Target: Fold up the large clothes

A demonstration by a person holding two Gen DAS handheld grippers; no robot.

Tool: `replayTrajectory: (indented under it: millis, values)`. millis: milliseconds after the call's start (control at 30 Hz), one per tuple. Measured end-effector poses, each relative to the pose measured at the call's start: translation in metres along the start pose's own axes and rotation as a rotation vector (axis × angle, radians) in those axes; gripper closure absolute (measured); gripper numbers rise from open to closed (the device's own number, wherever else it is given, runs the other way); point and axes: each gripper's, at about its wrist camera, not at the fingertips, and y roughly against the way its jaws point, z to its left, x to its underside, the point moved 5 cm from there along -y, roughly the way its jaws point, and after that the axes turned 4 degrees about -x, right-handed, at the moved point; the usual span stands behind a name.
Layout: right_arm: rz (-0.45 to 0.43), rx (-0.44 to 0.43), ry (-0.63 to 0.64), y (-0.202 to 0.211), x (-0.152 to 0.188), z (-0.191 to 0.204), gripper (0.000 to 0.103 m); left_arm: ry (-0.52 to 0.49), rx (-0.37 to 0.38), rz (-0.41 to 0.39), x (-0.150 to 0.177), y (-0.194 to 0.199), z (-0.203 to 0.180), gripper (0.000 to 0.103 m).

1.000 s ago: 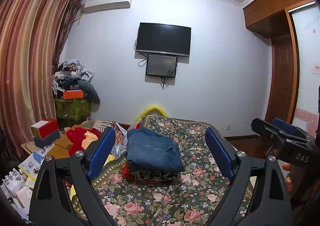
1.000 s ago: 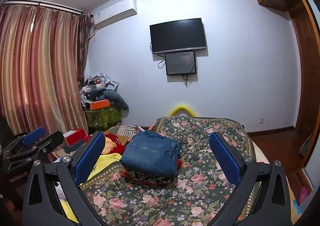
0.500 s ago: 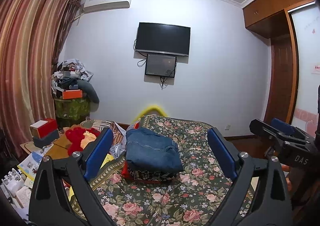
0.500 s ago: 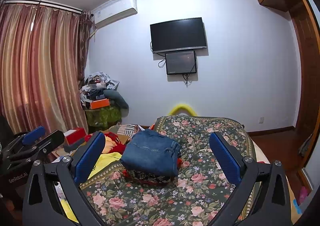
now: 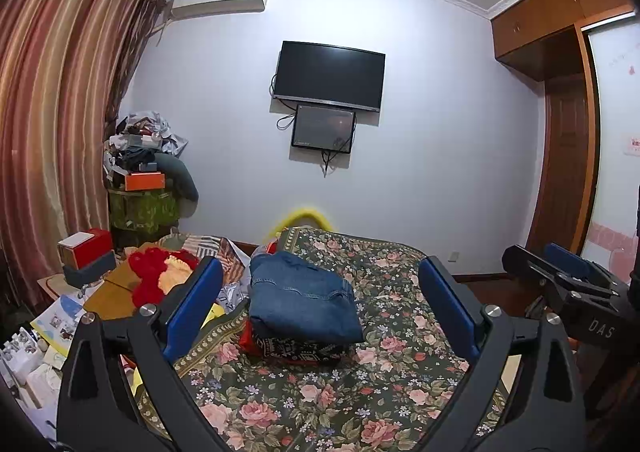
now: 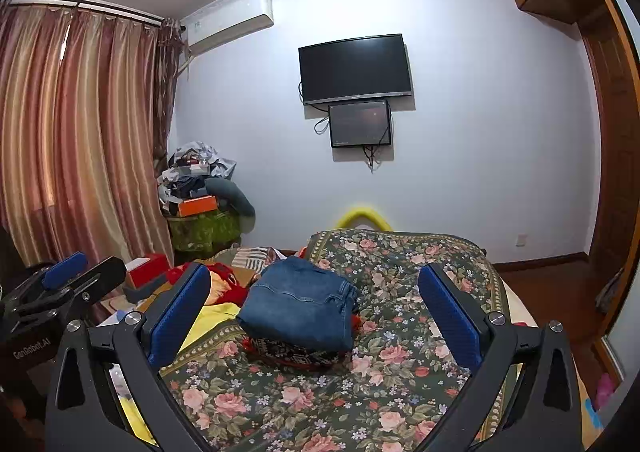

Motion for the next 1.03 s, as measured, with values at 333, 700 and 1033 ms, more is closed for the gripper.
replayTrajectory:
  millis: [333, 700, 1033]
  values:
    - [0.010, 0.002, 0.002, -0.0019, -0.0001, -0.0029, 0.000, -0.006, 0.009, 0.015, 0.0021, -0.0039, -0.0015, 0.004]
    - [0.020, 0.010, -0.011, -0.0029, 0.0009, -0.0068, 0.000, -0.004, 0.024, 0.031, 0.0035, -0.0074, 0.0004, 0.004]
    - [0.029, 0.012, -0.021, -0.0040, 0.0020, -0.0096, 0.000, -0.016, 0.031, 0.036, 0.0048, -0.0088, -0.0003, 0.004]
